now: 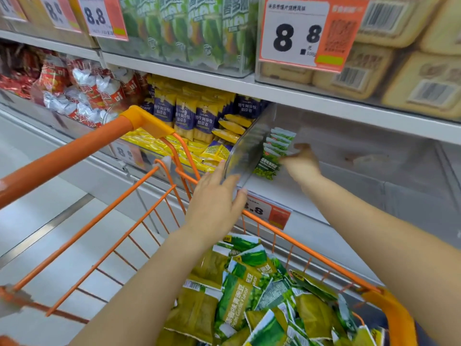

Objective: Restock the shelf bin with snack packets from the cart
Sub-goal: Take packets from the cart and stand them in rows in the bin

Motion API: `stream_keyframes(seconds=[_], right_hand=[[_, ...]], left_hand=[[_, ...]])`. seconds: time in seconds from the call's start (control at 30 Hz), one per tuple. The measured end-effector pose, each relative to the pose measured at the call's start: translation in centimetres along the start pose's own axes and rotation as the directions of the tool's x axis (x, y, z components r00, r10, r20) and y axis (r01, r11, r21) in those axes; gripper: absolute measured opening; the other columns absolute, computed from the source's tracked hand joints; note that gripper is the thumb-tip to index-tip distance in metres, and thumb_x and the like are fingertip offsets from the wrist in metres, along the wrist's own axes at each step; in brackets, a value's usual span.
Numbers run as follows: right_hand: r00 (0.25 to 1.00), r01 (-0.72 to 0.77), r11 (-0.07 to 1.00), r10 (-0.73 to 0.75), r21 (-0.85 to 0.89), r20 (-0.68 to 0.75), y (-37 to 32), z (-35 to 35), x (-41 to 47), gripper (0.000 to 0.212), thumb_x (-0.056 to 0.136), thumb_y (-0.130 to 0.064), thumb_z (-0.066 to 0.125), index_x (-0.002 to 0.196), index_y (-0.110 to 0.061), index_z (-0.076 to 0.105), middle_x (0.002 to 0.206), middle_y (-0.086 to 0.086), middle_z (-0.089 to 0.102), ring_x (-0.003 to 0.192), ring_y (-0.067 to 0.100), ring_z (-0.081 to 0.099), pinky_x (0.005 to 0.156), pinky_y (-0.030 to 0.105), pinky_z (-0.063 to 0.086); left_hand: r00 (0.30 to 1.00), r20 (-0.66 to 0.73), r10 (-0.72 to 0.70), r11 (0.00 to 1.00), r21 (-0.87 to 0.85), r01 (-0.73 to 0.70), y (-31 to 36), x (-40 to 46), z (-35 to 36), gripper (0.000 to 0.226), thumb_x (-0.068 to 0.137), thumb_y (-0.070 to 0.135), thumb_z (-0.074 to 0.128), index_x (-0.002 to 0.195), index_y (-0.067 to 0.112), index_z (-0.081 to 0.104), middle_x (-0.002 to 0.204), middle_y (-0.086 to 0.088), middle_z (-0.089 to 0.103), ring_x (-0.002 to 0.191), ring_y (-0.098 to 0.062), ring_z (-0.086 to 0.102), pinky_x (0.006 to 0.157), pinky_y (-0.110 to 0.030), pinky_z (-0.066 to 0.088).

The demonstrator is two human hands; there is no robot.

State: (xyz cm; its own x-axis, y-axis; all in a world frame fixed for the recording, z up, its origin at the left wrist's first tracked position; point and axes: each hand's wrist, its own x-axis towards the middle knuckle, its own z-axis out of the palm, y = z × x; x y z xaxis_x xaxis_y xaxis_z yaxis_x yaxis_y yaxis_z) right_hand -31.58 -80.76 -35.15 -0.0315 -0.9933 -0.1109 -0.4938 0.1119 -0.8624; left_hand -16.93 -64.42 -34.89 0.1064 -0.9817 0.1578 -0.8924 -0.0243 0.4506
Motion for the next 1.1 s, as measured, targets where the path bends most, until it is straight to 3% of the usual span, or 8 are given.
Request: stream_keyframes(seconds=[0.1, 0.2, 0.27, 0.37, 0.5, 0.8, 1.0, 1.1], right_hand=[[0.951, 0.31, 0.941, -0.306, 0.134, -0.049, -0.7, -2.9, -5.5, 0.021, 0.09, -0.009, 0.059, 0.11, -0.017, 0.06, 0.093, -0.001, 0.063, 0.086, 0.015, 0.059, 0.069, 0.018, 0.044], [0.836, 0.537, 0.815, -0.548, 0.216, -0.012, 0.3, -5.1, -12.5, 0.022, 0.089, -0.009, 0.059, 0.087, -0.03, 0.064, 0.077, -0.008, 0.067, 0.075, 0.008, 0.063, 0.073, 0.025, 0.05], [0.807, 0.573, 0.799, -0.589, 0.182, 0.047, 1.3, -6.0, -16.1, 0.019, 0.085, -0.017, 0.057, 0.084, -0.036, 0.064, 0.074, -0.008, 0.069, 0.069, 0.01, 0.064, 0.071, 0.028, 0.052], [0.8, 0.565, 0.815, -0.579, 0.125, 0.159, 3.0, -6.4, -18.4, 0.018, 0.083, -0.022, 0.056, 0.082, -0.037, 0.065, 0.075, -0.013, 0.069, 0.066, 0.011, 0.064, 0.07, 0.035, 0.053], [0.746, 0.584, 0.811, -0.552, 0.033, 0.372, 5.0, -6.1, -19.1, 0.015, 0.085, -0.03, 0.054, 0.086, -0.039, 0.066, 0.073, -0.013, 0.067, 0.065, 0.01, 0.062, 0.068, 0.035, 0.051], [0.727, 0.581, 0.813, -0.538, 0.034, 0.427, 5.7, -5.9, -19.3, 0.022, 0.091, -0.019, 0.062, 0.086, -0.04, 0.064, 0.068, -0.012, 0.068, 0.062, 0.005, 0.062, 0.066, 0.031, 0.053], [0.758, 0.525, 0.848, -0.502, 0.067, 0.416, 5.6, -5.9, -19.4, 0.012, 0.093, -0.018, 0.06, 0.089, -0.025, 0.069, 0.068, -0.006, 0.069, 0.062, 0.009, 0.065, 0.068, 0.031, 0.054], [0.769, 0.487, 0.866, -0.487, 0.114, 0.413, 5.5, -6.0, -19.5, 0.011, 0.093, -0.019, 0.059, 0.091, -0.018, 0.071, 0.069, -0.002, 0.069, 0.063, 0.01, 0.066, 0.068, 0.025, 0.053]], left_hand=[[0.992, -0.118, 0.036, 0.99, -0.131, -0.052, 1.0, -0.7, -1.7, 0.038, 0.101, 0.036, 0.042, 0.131, 0.017, 0.055, 0.15, -0.006, 0.036, 0.14, -0.022, 0.027, 0.112, -0.038, 0.026], [0.974, -0.177, 0.138, 0.975, -0.148, -0.165, 3.0, -2.1, -3.5, 0.025, 0.095, 0.037, 0.044, 0.093, 0.021, 0.063, 0.09, 0.005, 0.063, 0.09, -0.019, 0.058, 0.077, -0.039, 0.047], [0.983, 0.092, 0.157, 0.982, -0.116, -0.146, 4.3, -3.5, -4.2, 0.026, 0.094, 0.042, 0.049, 0.088, 0.022, 0.065, 0.08, 0.007, 0.065, 0.081, -0.017, 0.061, 0.073, -0.036, 0.049], [0.813, 0.567, 0.13, 0.977, 0.064, -0.201, 4.8, -5.8, -2.8, 0.03, 0.093, 0.047, 0.054, 0.096, 0.021, 0.069, 0.095, 0.002, 0.07, 0.089, -0.016, 0.063, 0.077, -0.031, 0.049], [0.604, 0.792, 0.087, 0.995, -0.034, -0.098, 4.0, -8.3, -0.5, 0.038, 0.093, 0.049, 0.054, 0.115, 0.02, 0.062, 0.108, 0.006, 0.066, 0.091, -0.011, 0.061, 0.083, -0.03, 0.051], [0.73, 0.659, 0.183, 0.948, -0.314, 0.045, 2.9, -8.1, 0.6, 0.02, 0.083, 0.028, 0.074, 0.073, 0.031, 0.057, 0.079, 0.008, 0.061, 0.083, -0.015, 0.061, 0.084, -0.038, 0.05], [0.58, 0.792, 0.191, 0.959, -0.277, 0.061, 1.9, -8.6, 0.2, 0.029, 0.08, 0.042, 0.075, 0.077, 0.023, 0.054, 0.07, 0.003, 0.058, 0.065, -0.015, 0.053, 0.064, -0.031, 0.04], [0.655, 0.717, 0.239, 0.888, -0.434, 0.152, 1.8, -8.4, -0.4, 0.025, 0.082, 0.038, 0.072, 0.076, 0.018, 0.059, 0.071, -0.003, 0.054, 0.068, -0.017, 0.049, 0.066, -0.032, 0.038]])
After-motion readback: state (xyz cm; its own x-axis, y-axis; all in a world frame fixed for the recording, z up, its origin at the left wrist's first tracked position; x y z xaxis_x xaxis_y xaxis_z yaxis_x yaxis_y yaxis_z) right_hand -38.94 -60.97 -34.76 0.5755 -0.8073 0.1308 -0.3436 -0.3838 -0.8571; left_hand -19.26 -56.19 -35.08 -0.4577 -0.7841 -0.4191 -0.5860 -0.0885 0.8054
